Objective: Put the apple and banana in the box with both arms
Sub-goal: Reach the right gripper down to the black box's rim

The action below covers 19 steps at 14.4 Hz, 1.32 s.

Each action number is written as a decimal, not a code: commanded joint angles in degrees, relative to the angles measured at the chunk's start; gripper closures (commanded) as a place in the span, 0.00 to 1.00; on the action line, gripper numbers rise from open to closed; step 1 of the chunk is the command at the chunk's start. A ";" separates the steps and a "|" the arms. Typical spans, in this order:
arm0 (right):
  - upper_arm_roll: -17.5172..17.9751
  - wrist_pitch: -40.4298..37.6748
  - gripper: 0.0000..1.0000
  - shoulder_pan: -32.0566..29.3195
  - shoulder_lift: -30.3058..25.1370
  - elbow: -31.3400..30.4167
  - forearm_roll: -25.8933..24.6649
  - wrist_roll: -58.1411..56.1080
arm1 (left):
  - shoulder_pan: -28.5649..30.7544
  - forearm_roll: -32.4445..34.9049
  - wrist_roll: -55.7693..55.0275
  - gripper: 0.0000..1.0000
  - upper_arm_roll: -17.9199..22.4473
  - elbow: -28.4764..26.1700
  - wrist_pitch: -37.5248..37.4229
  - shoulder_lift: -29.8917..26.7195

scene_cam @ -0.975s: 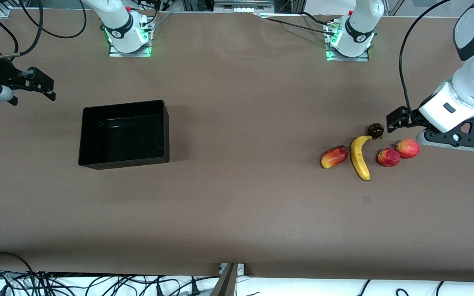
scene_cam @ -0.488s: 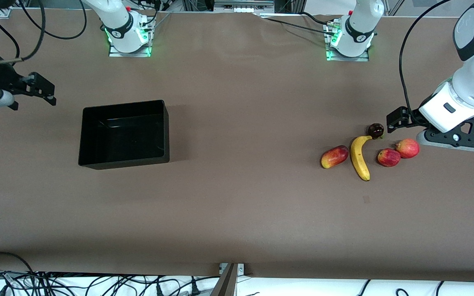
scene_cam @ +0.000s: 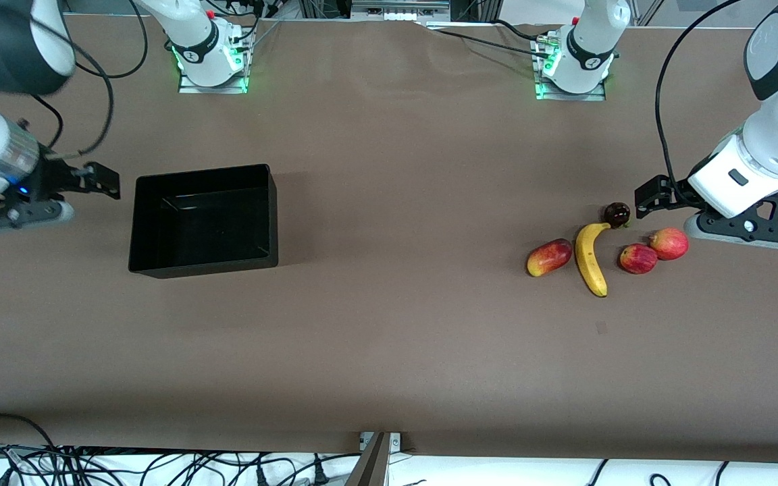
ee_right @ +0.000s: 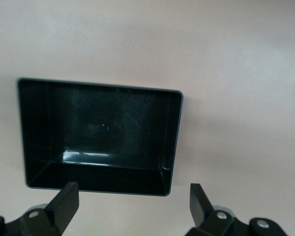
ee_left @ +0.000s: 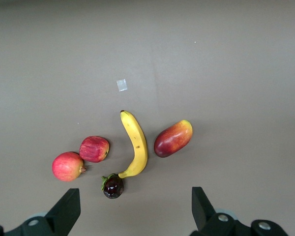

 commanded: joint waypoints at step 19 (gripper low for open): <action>-2.71 31.12 0.92 -6.90 4.66 -30.15 2.28 -4.32 | 1.28 -0.45 1.11 0.00 -0.27 1.84 1.32 2.13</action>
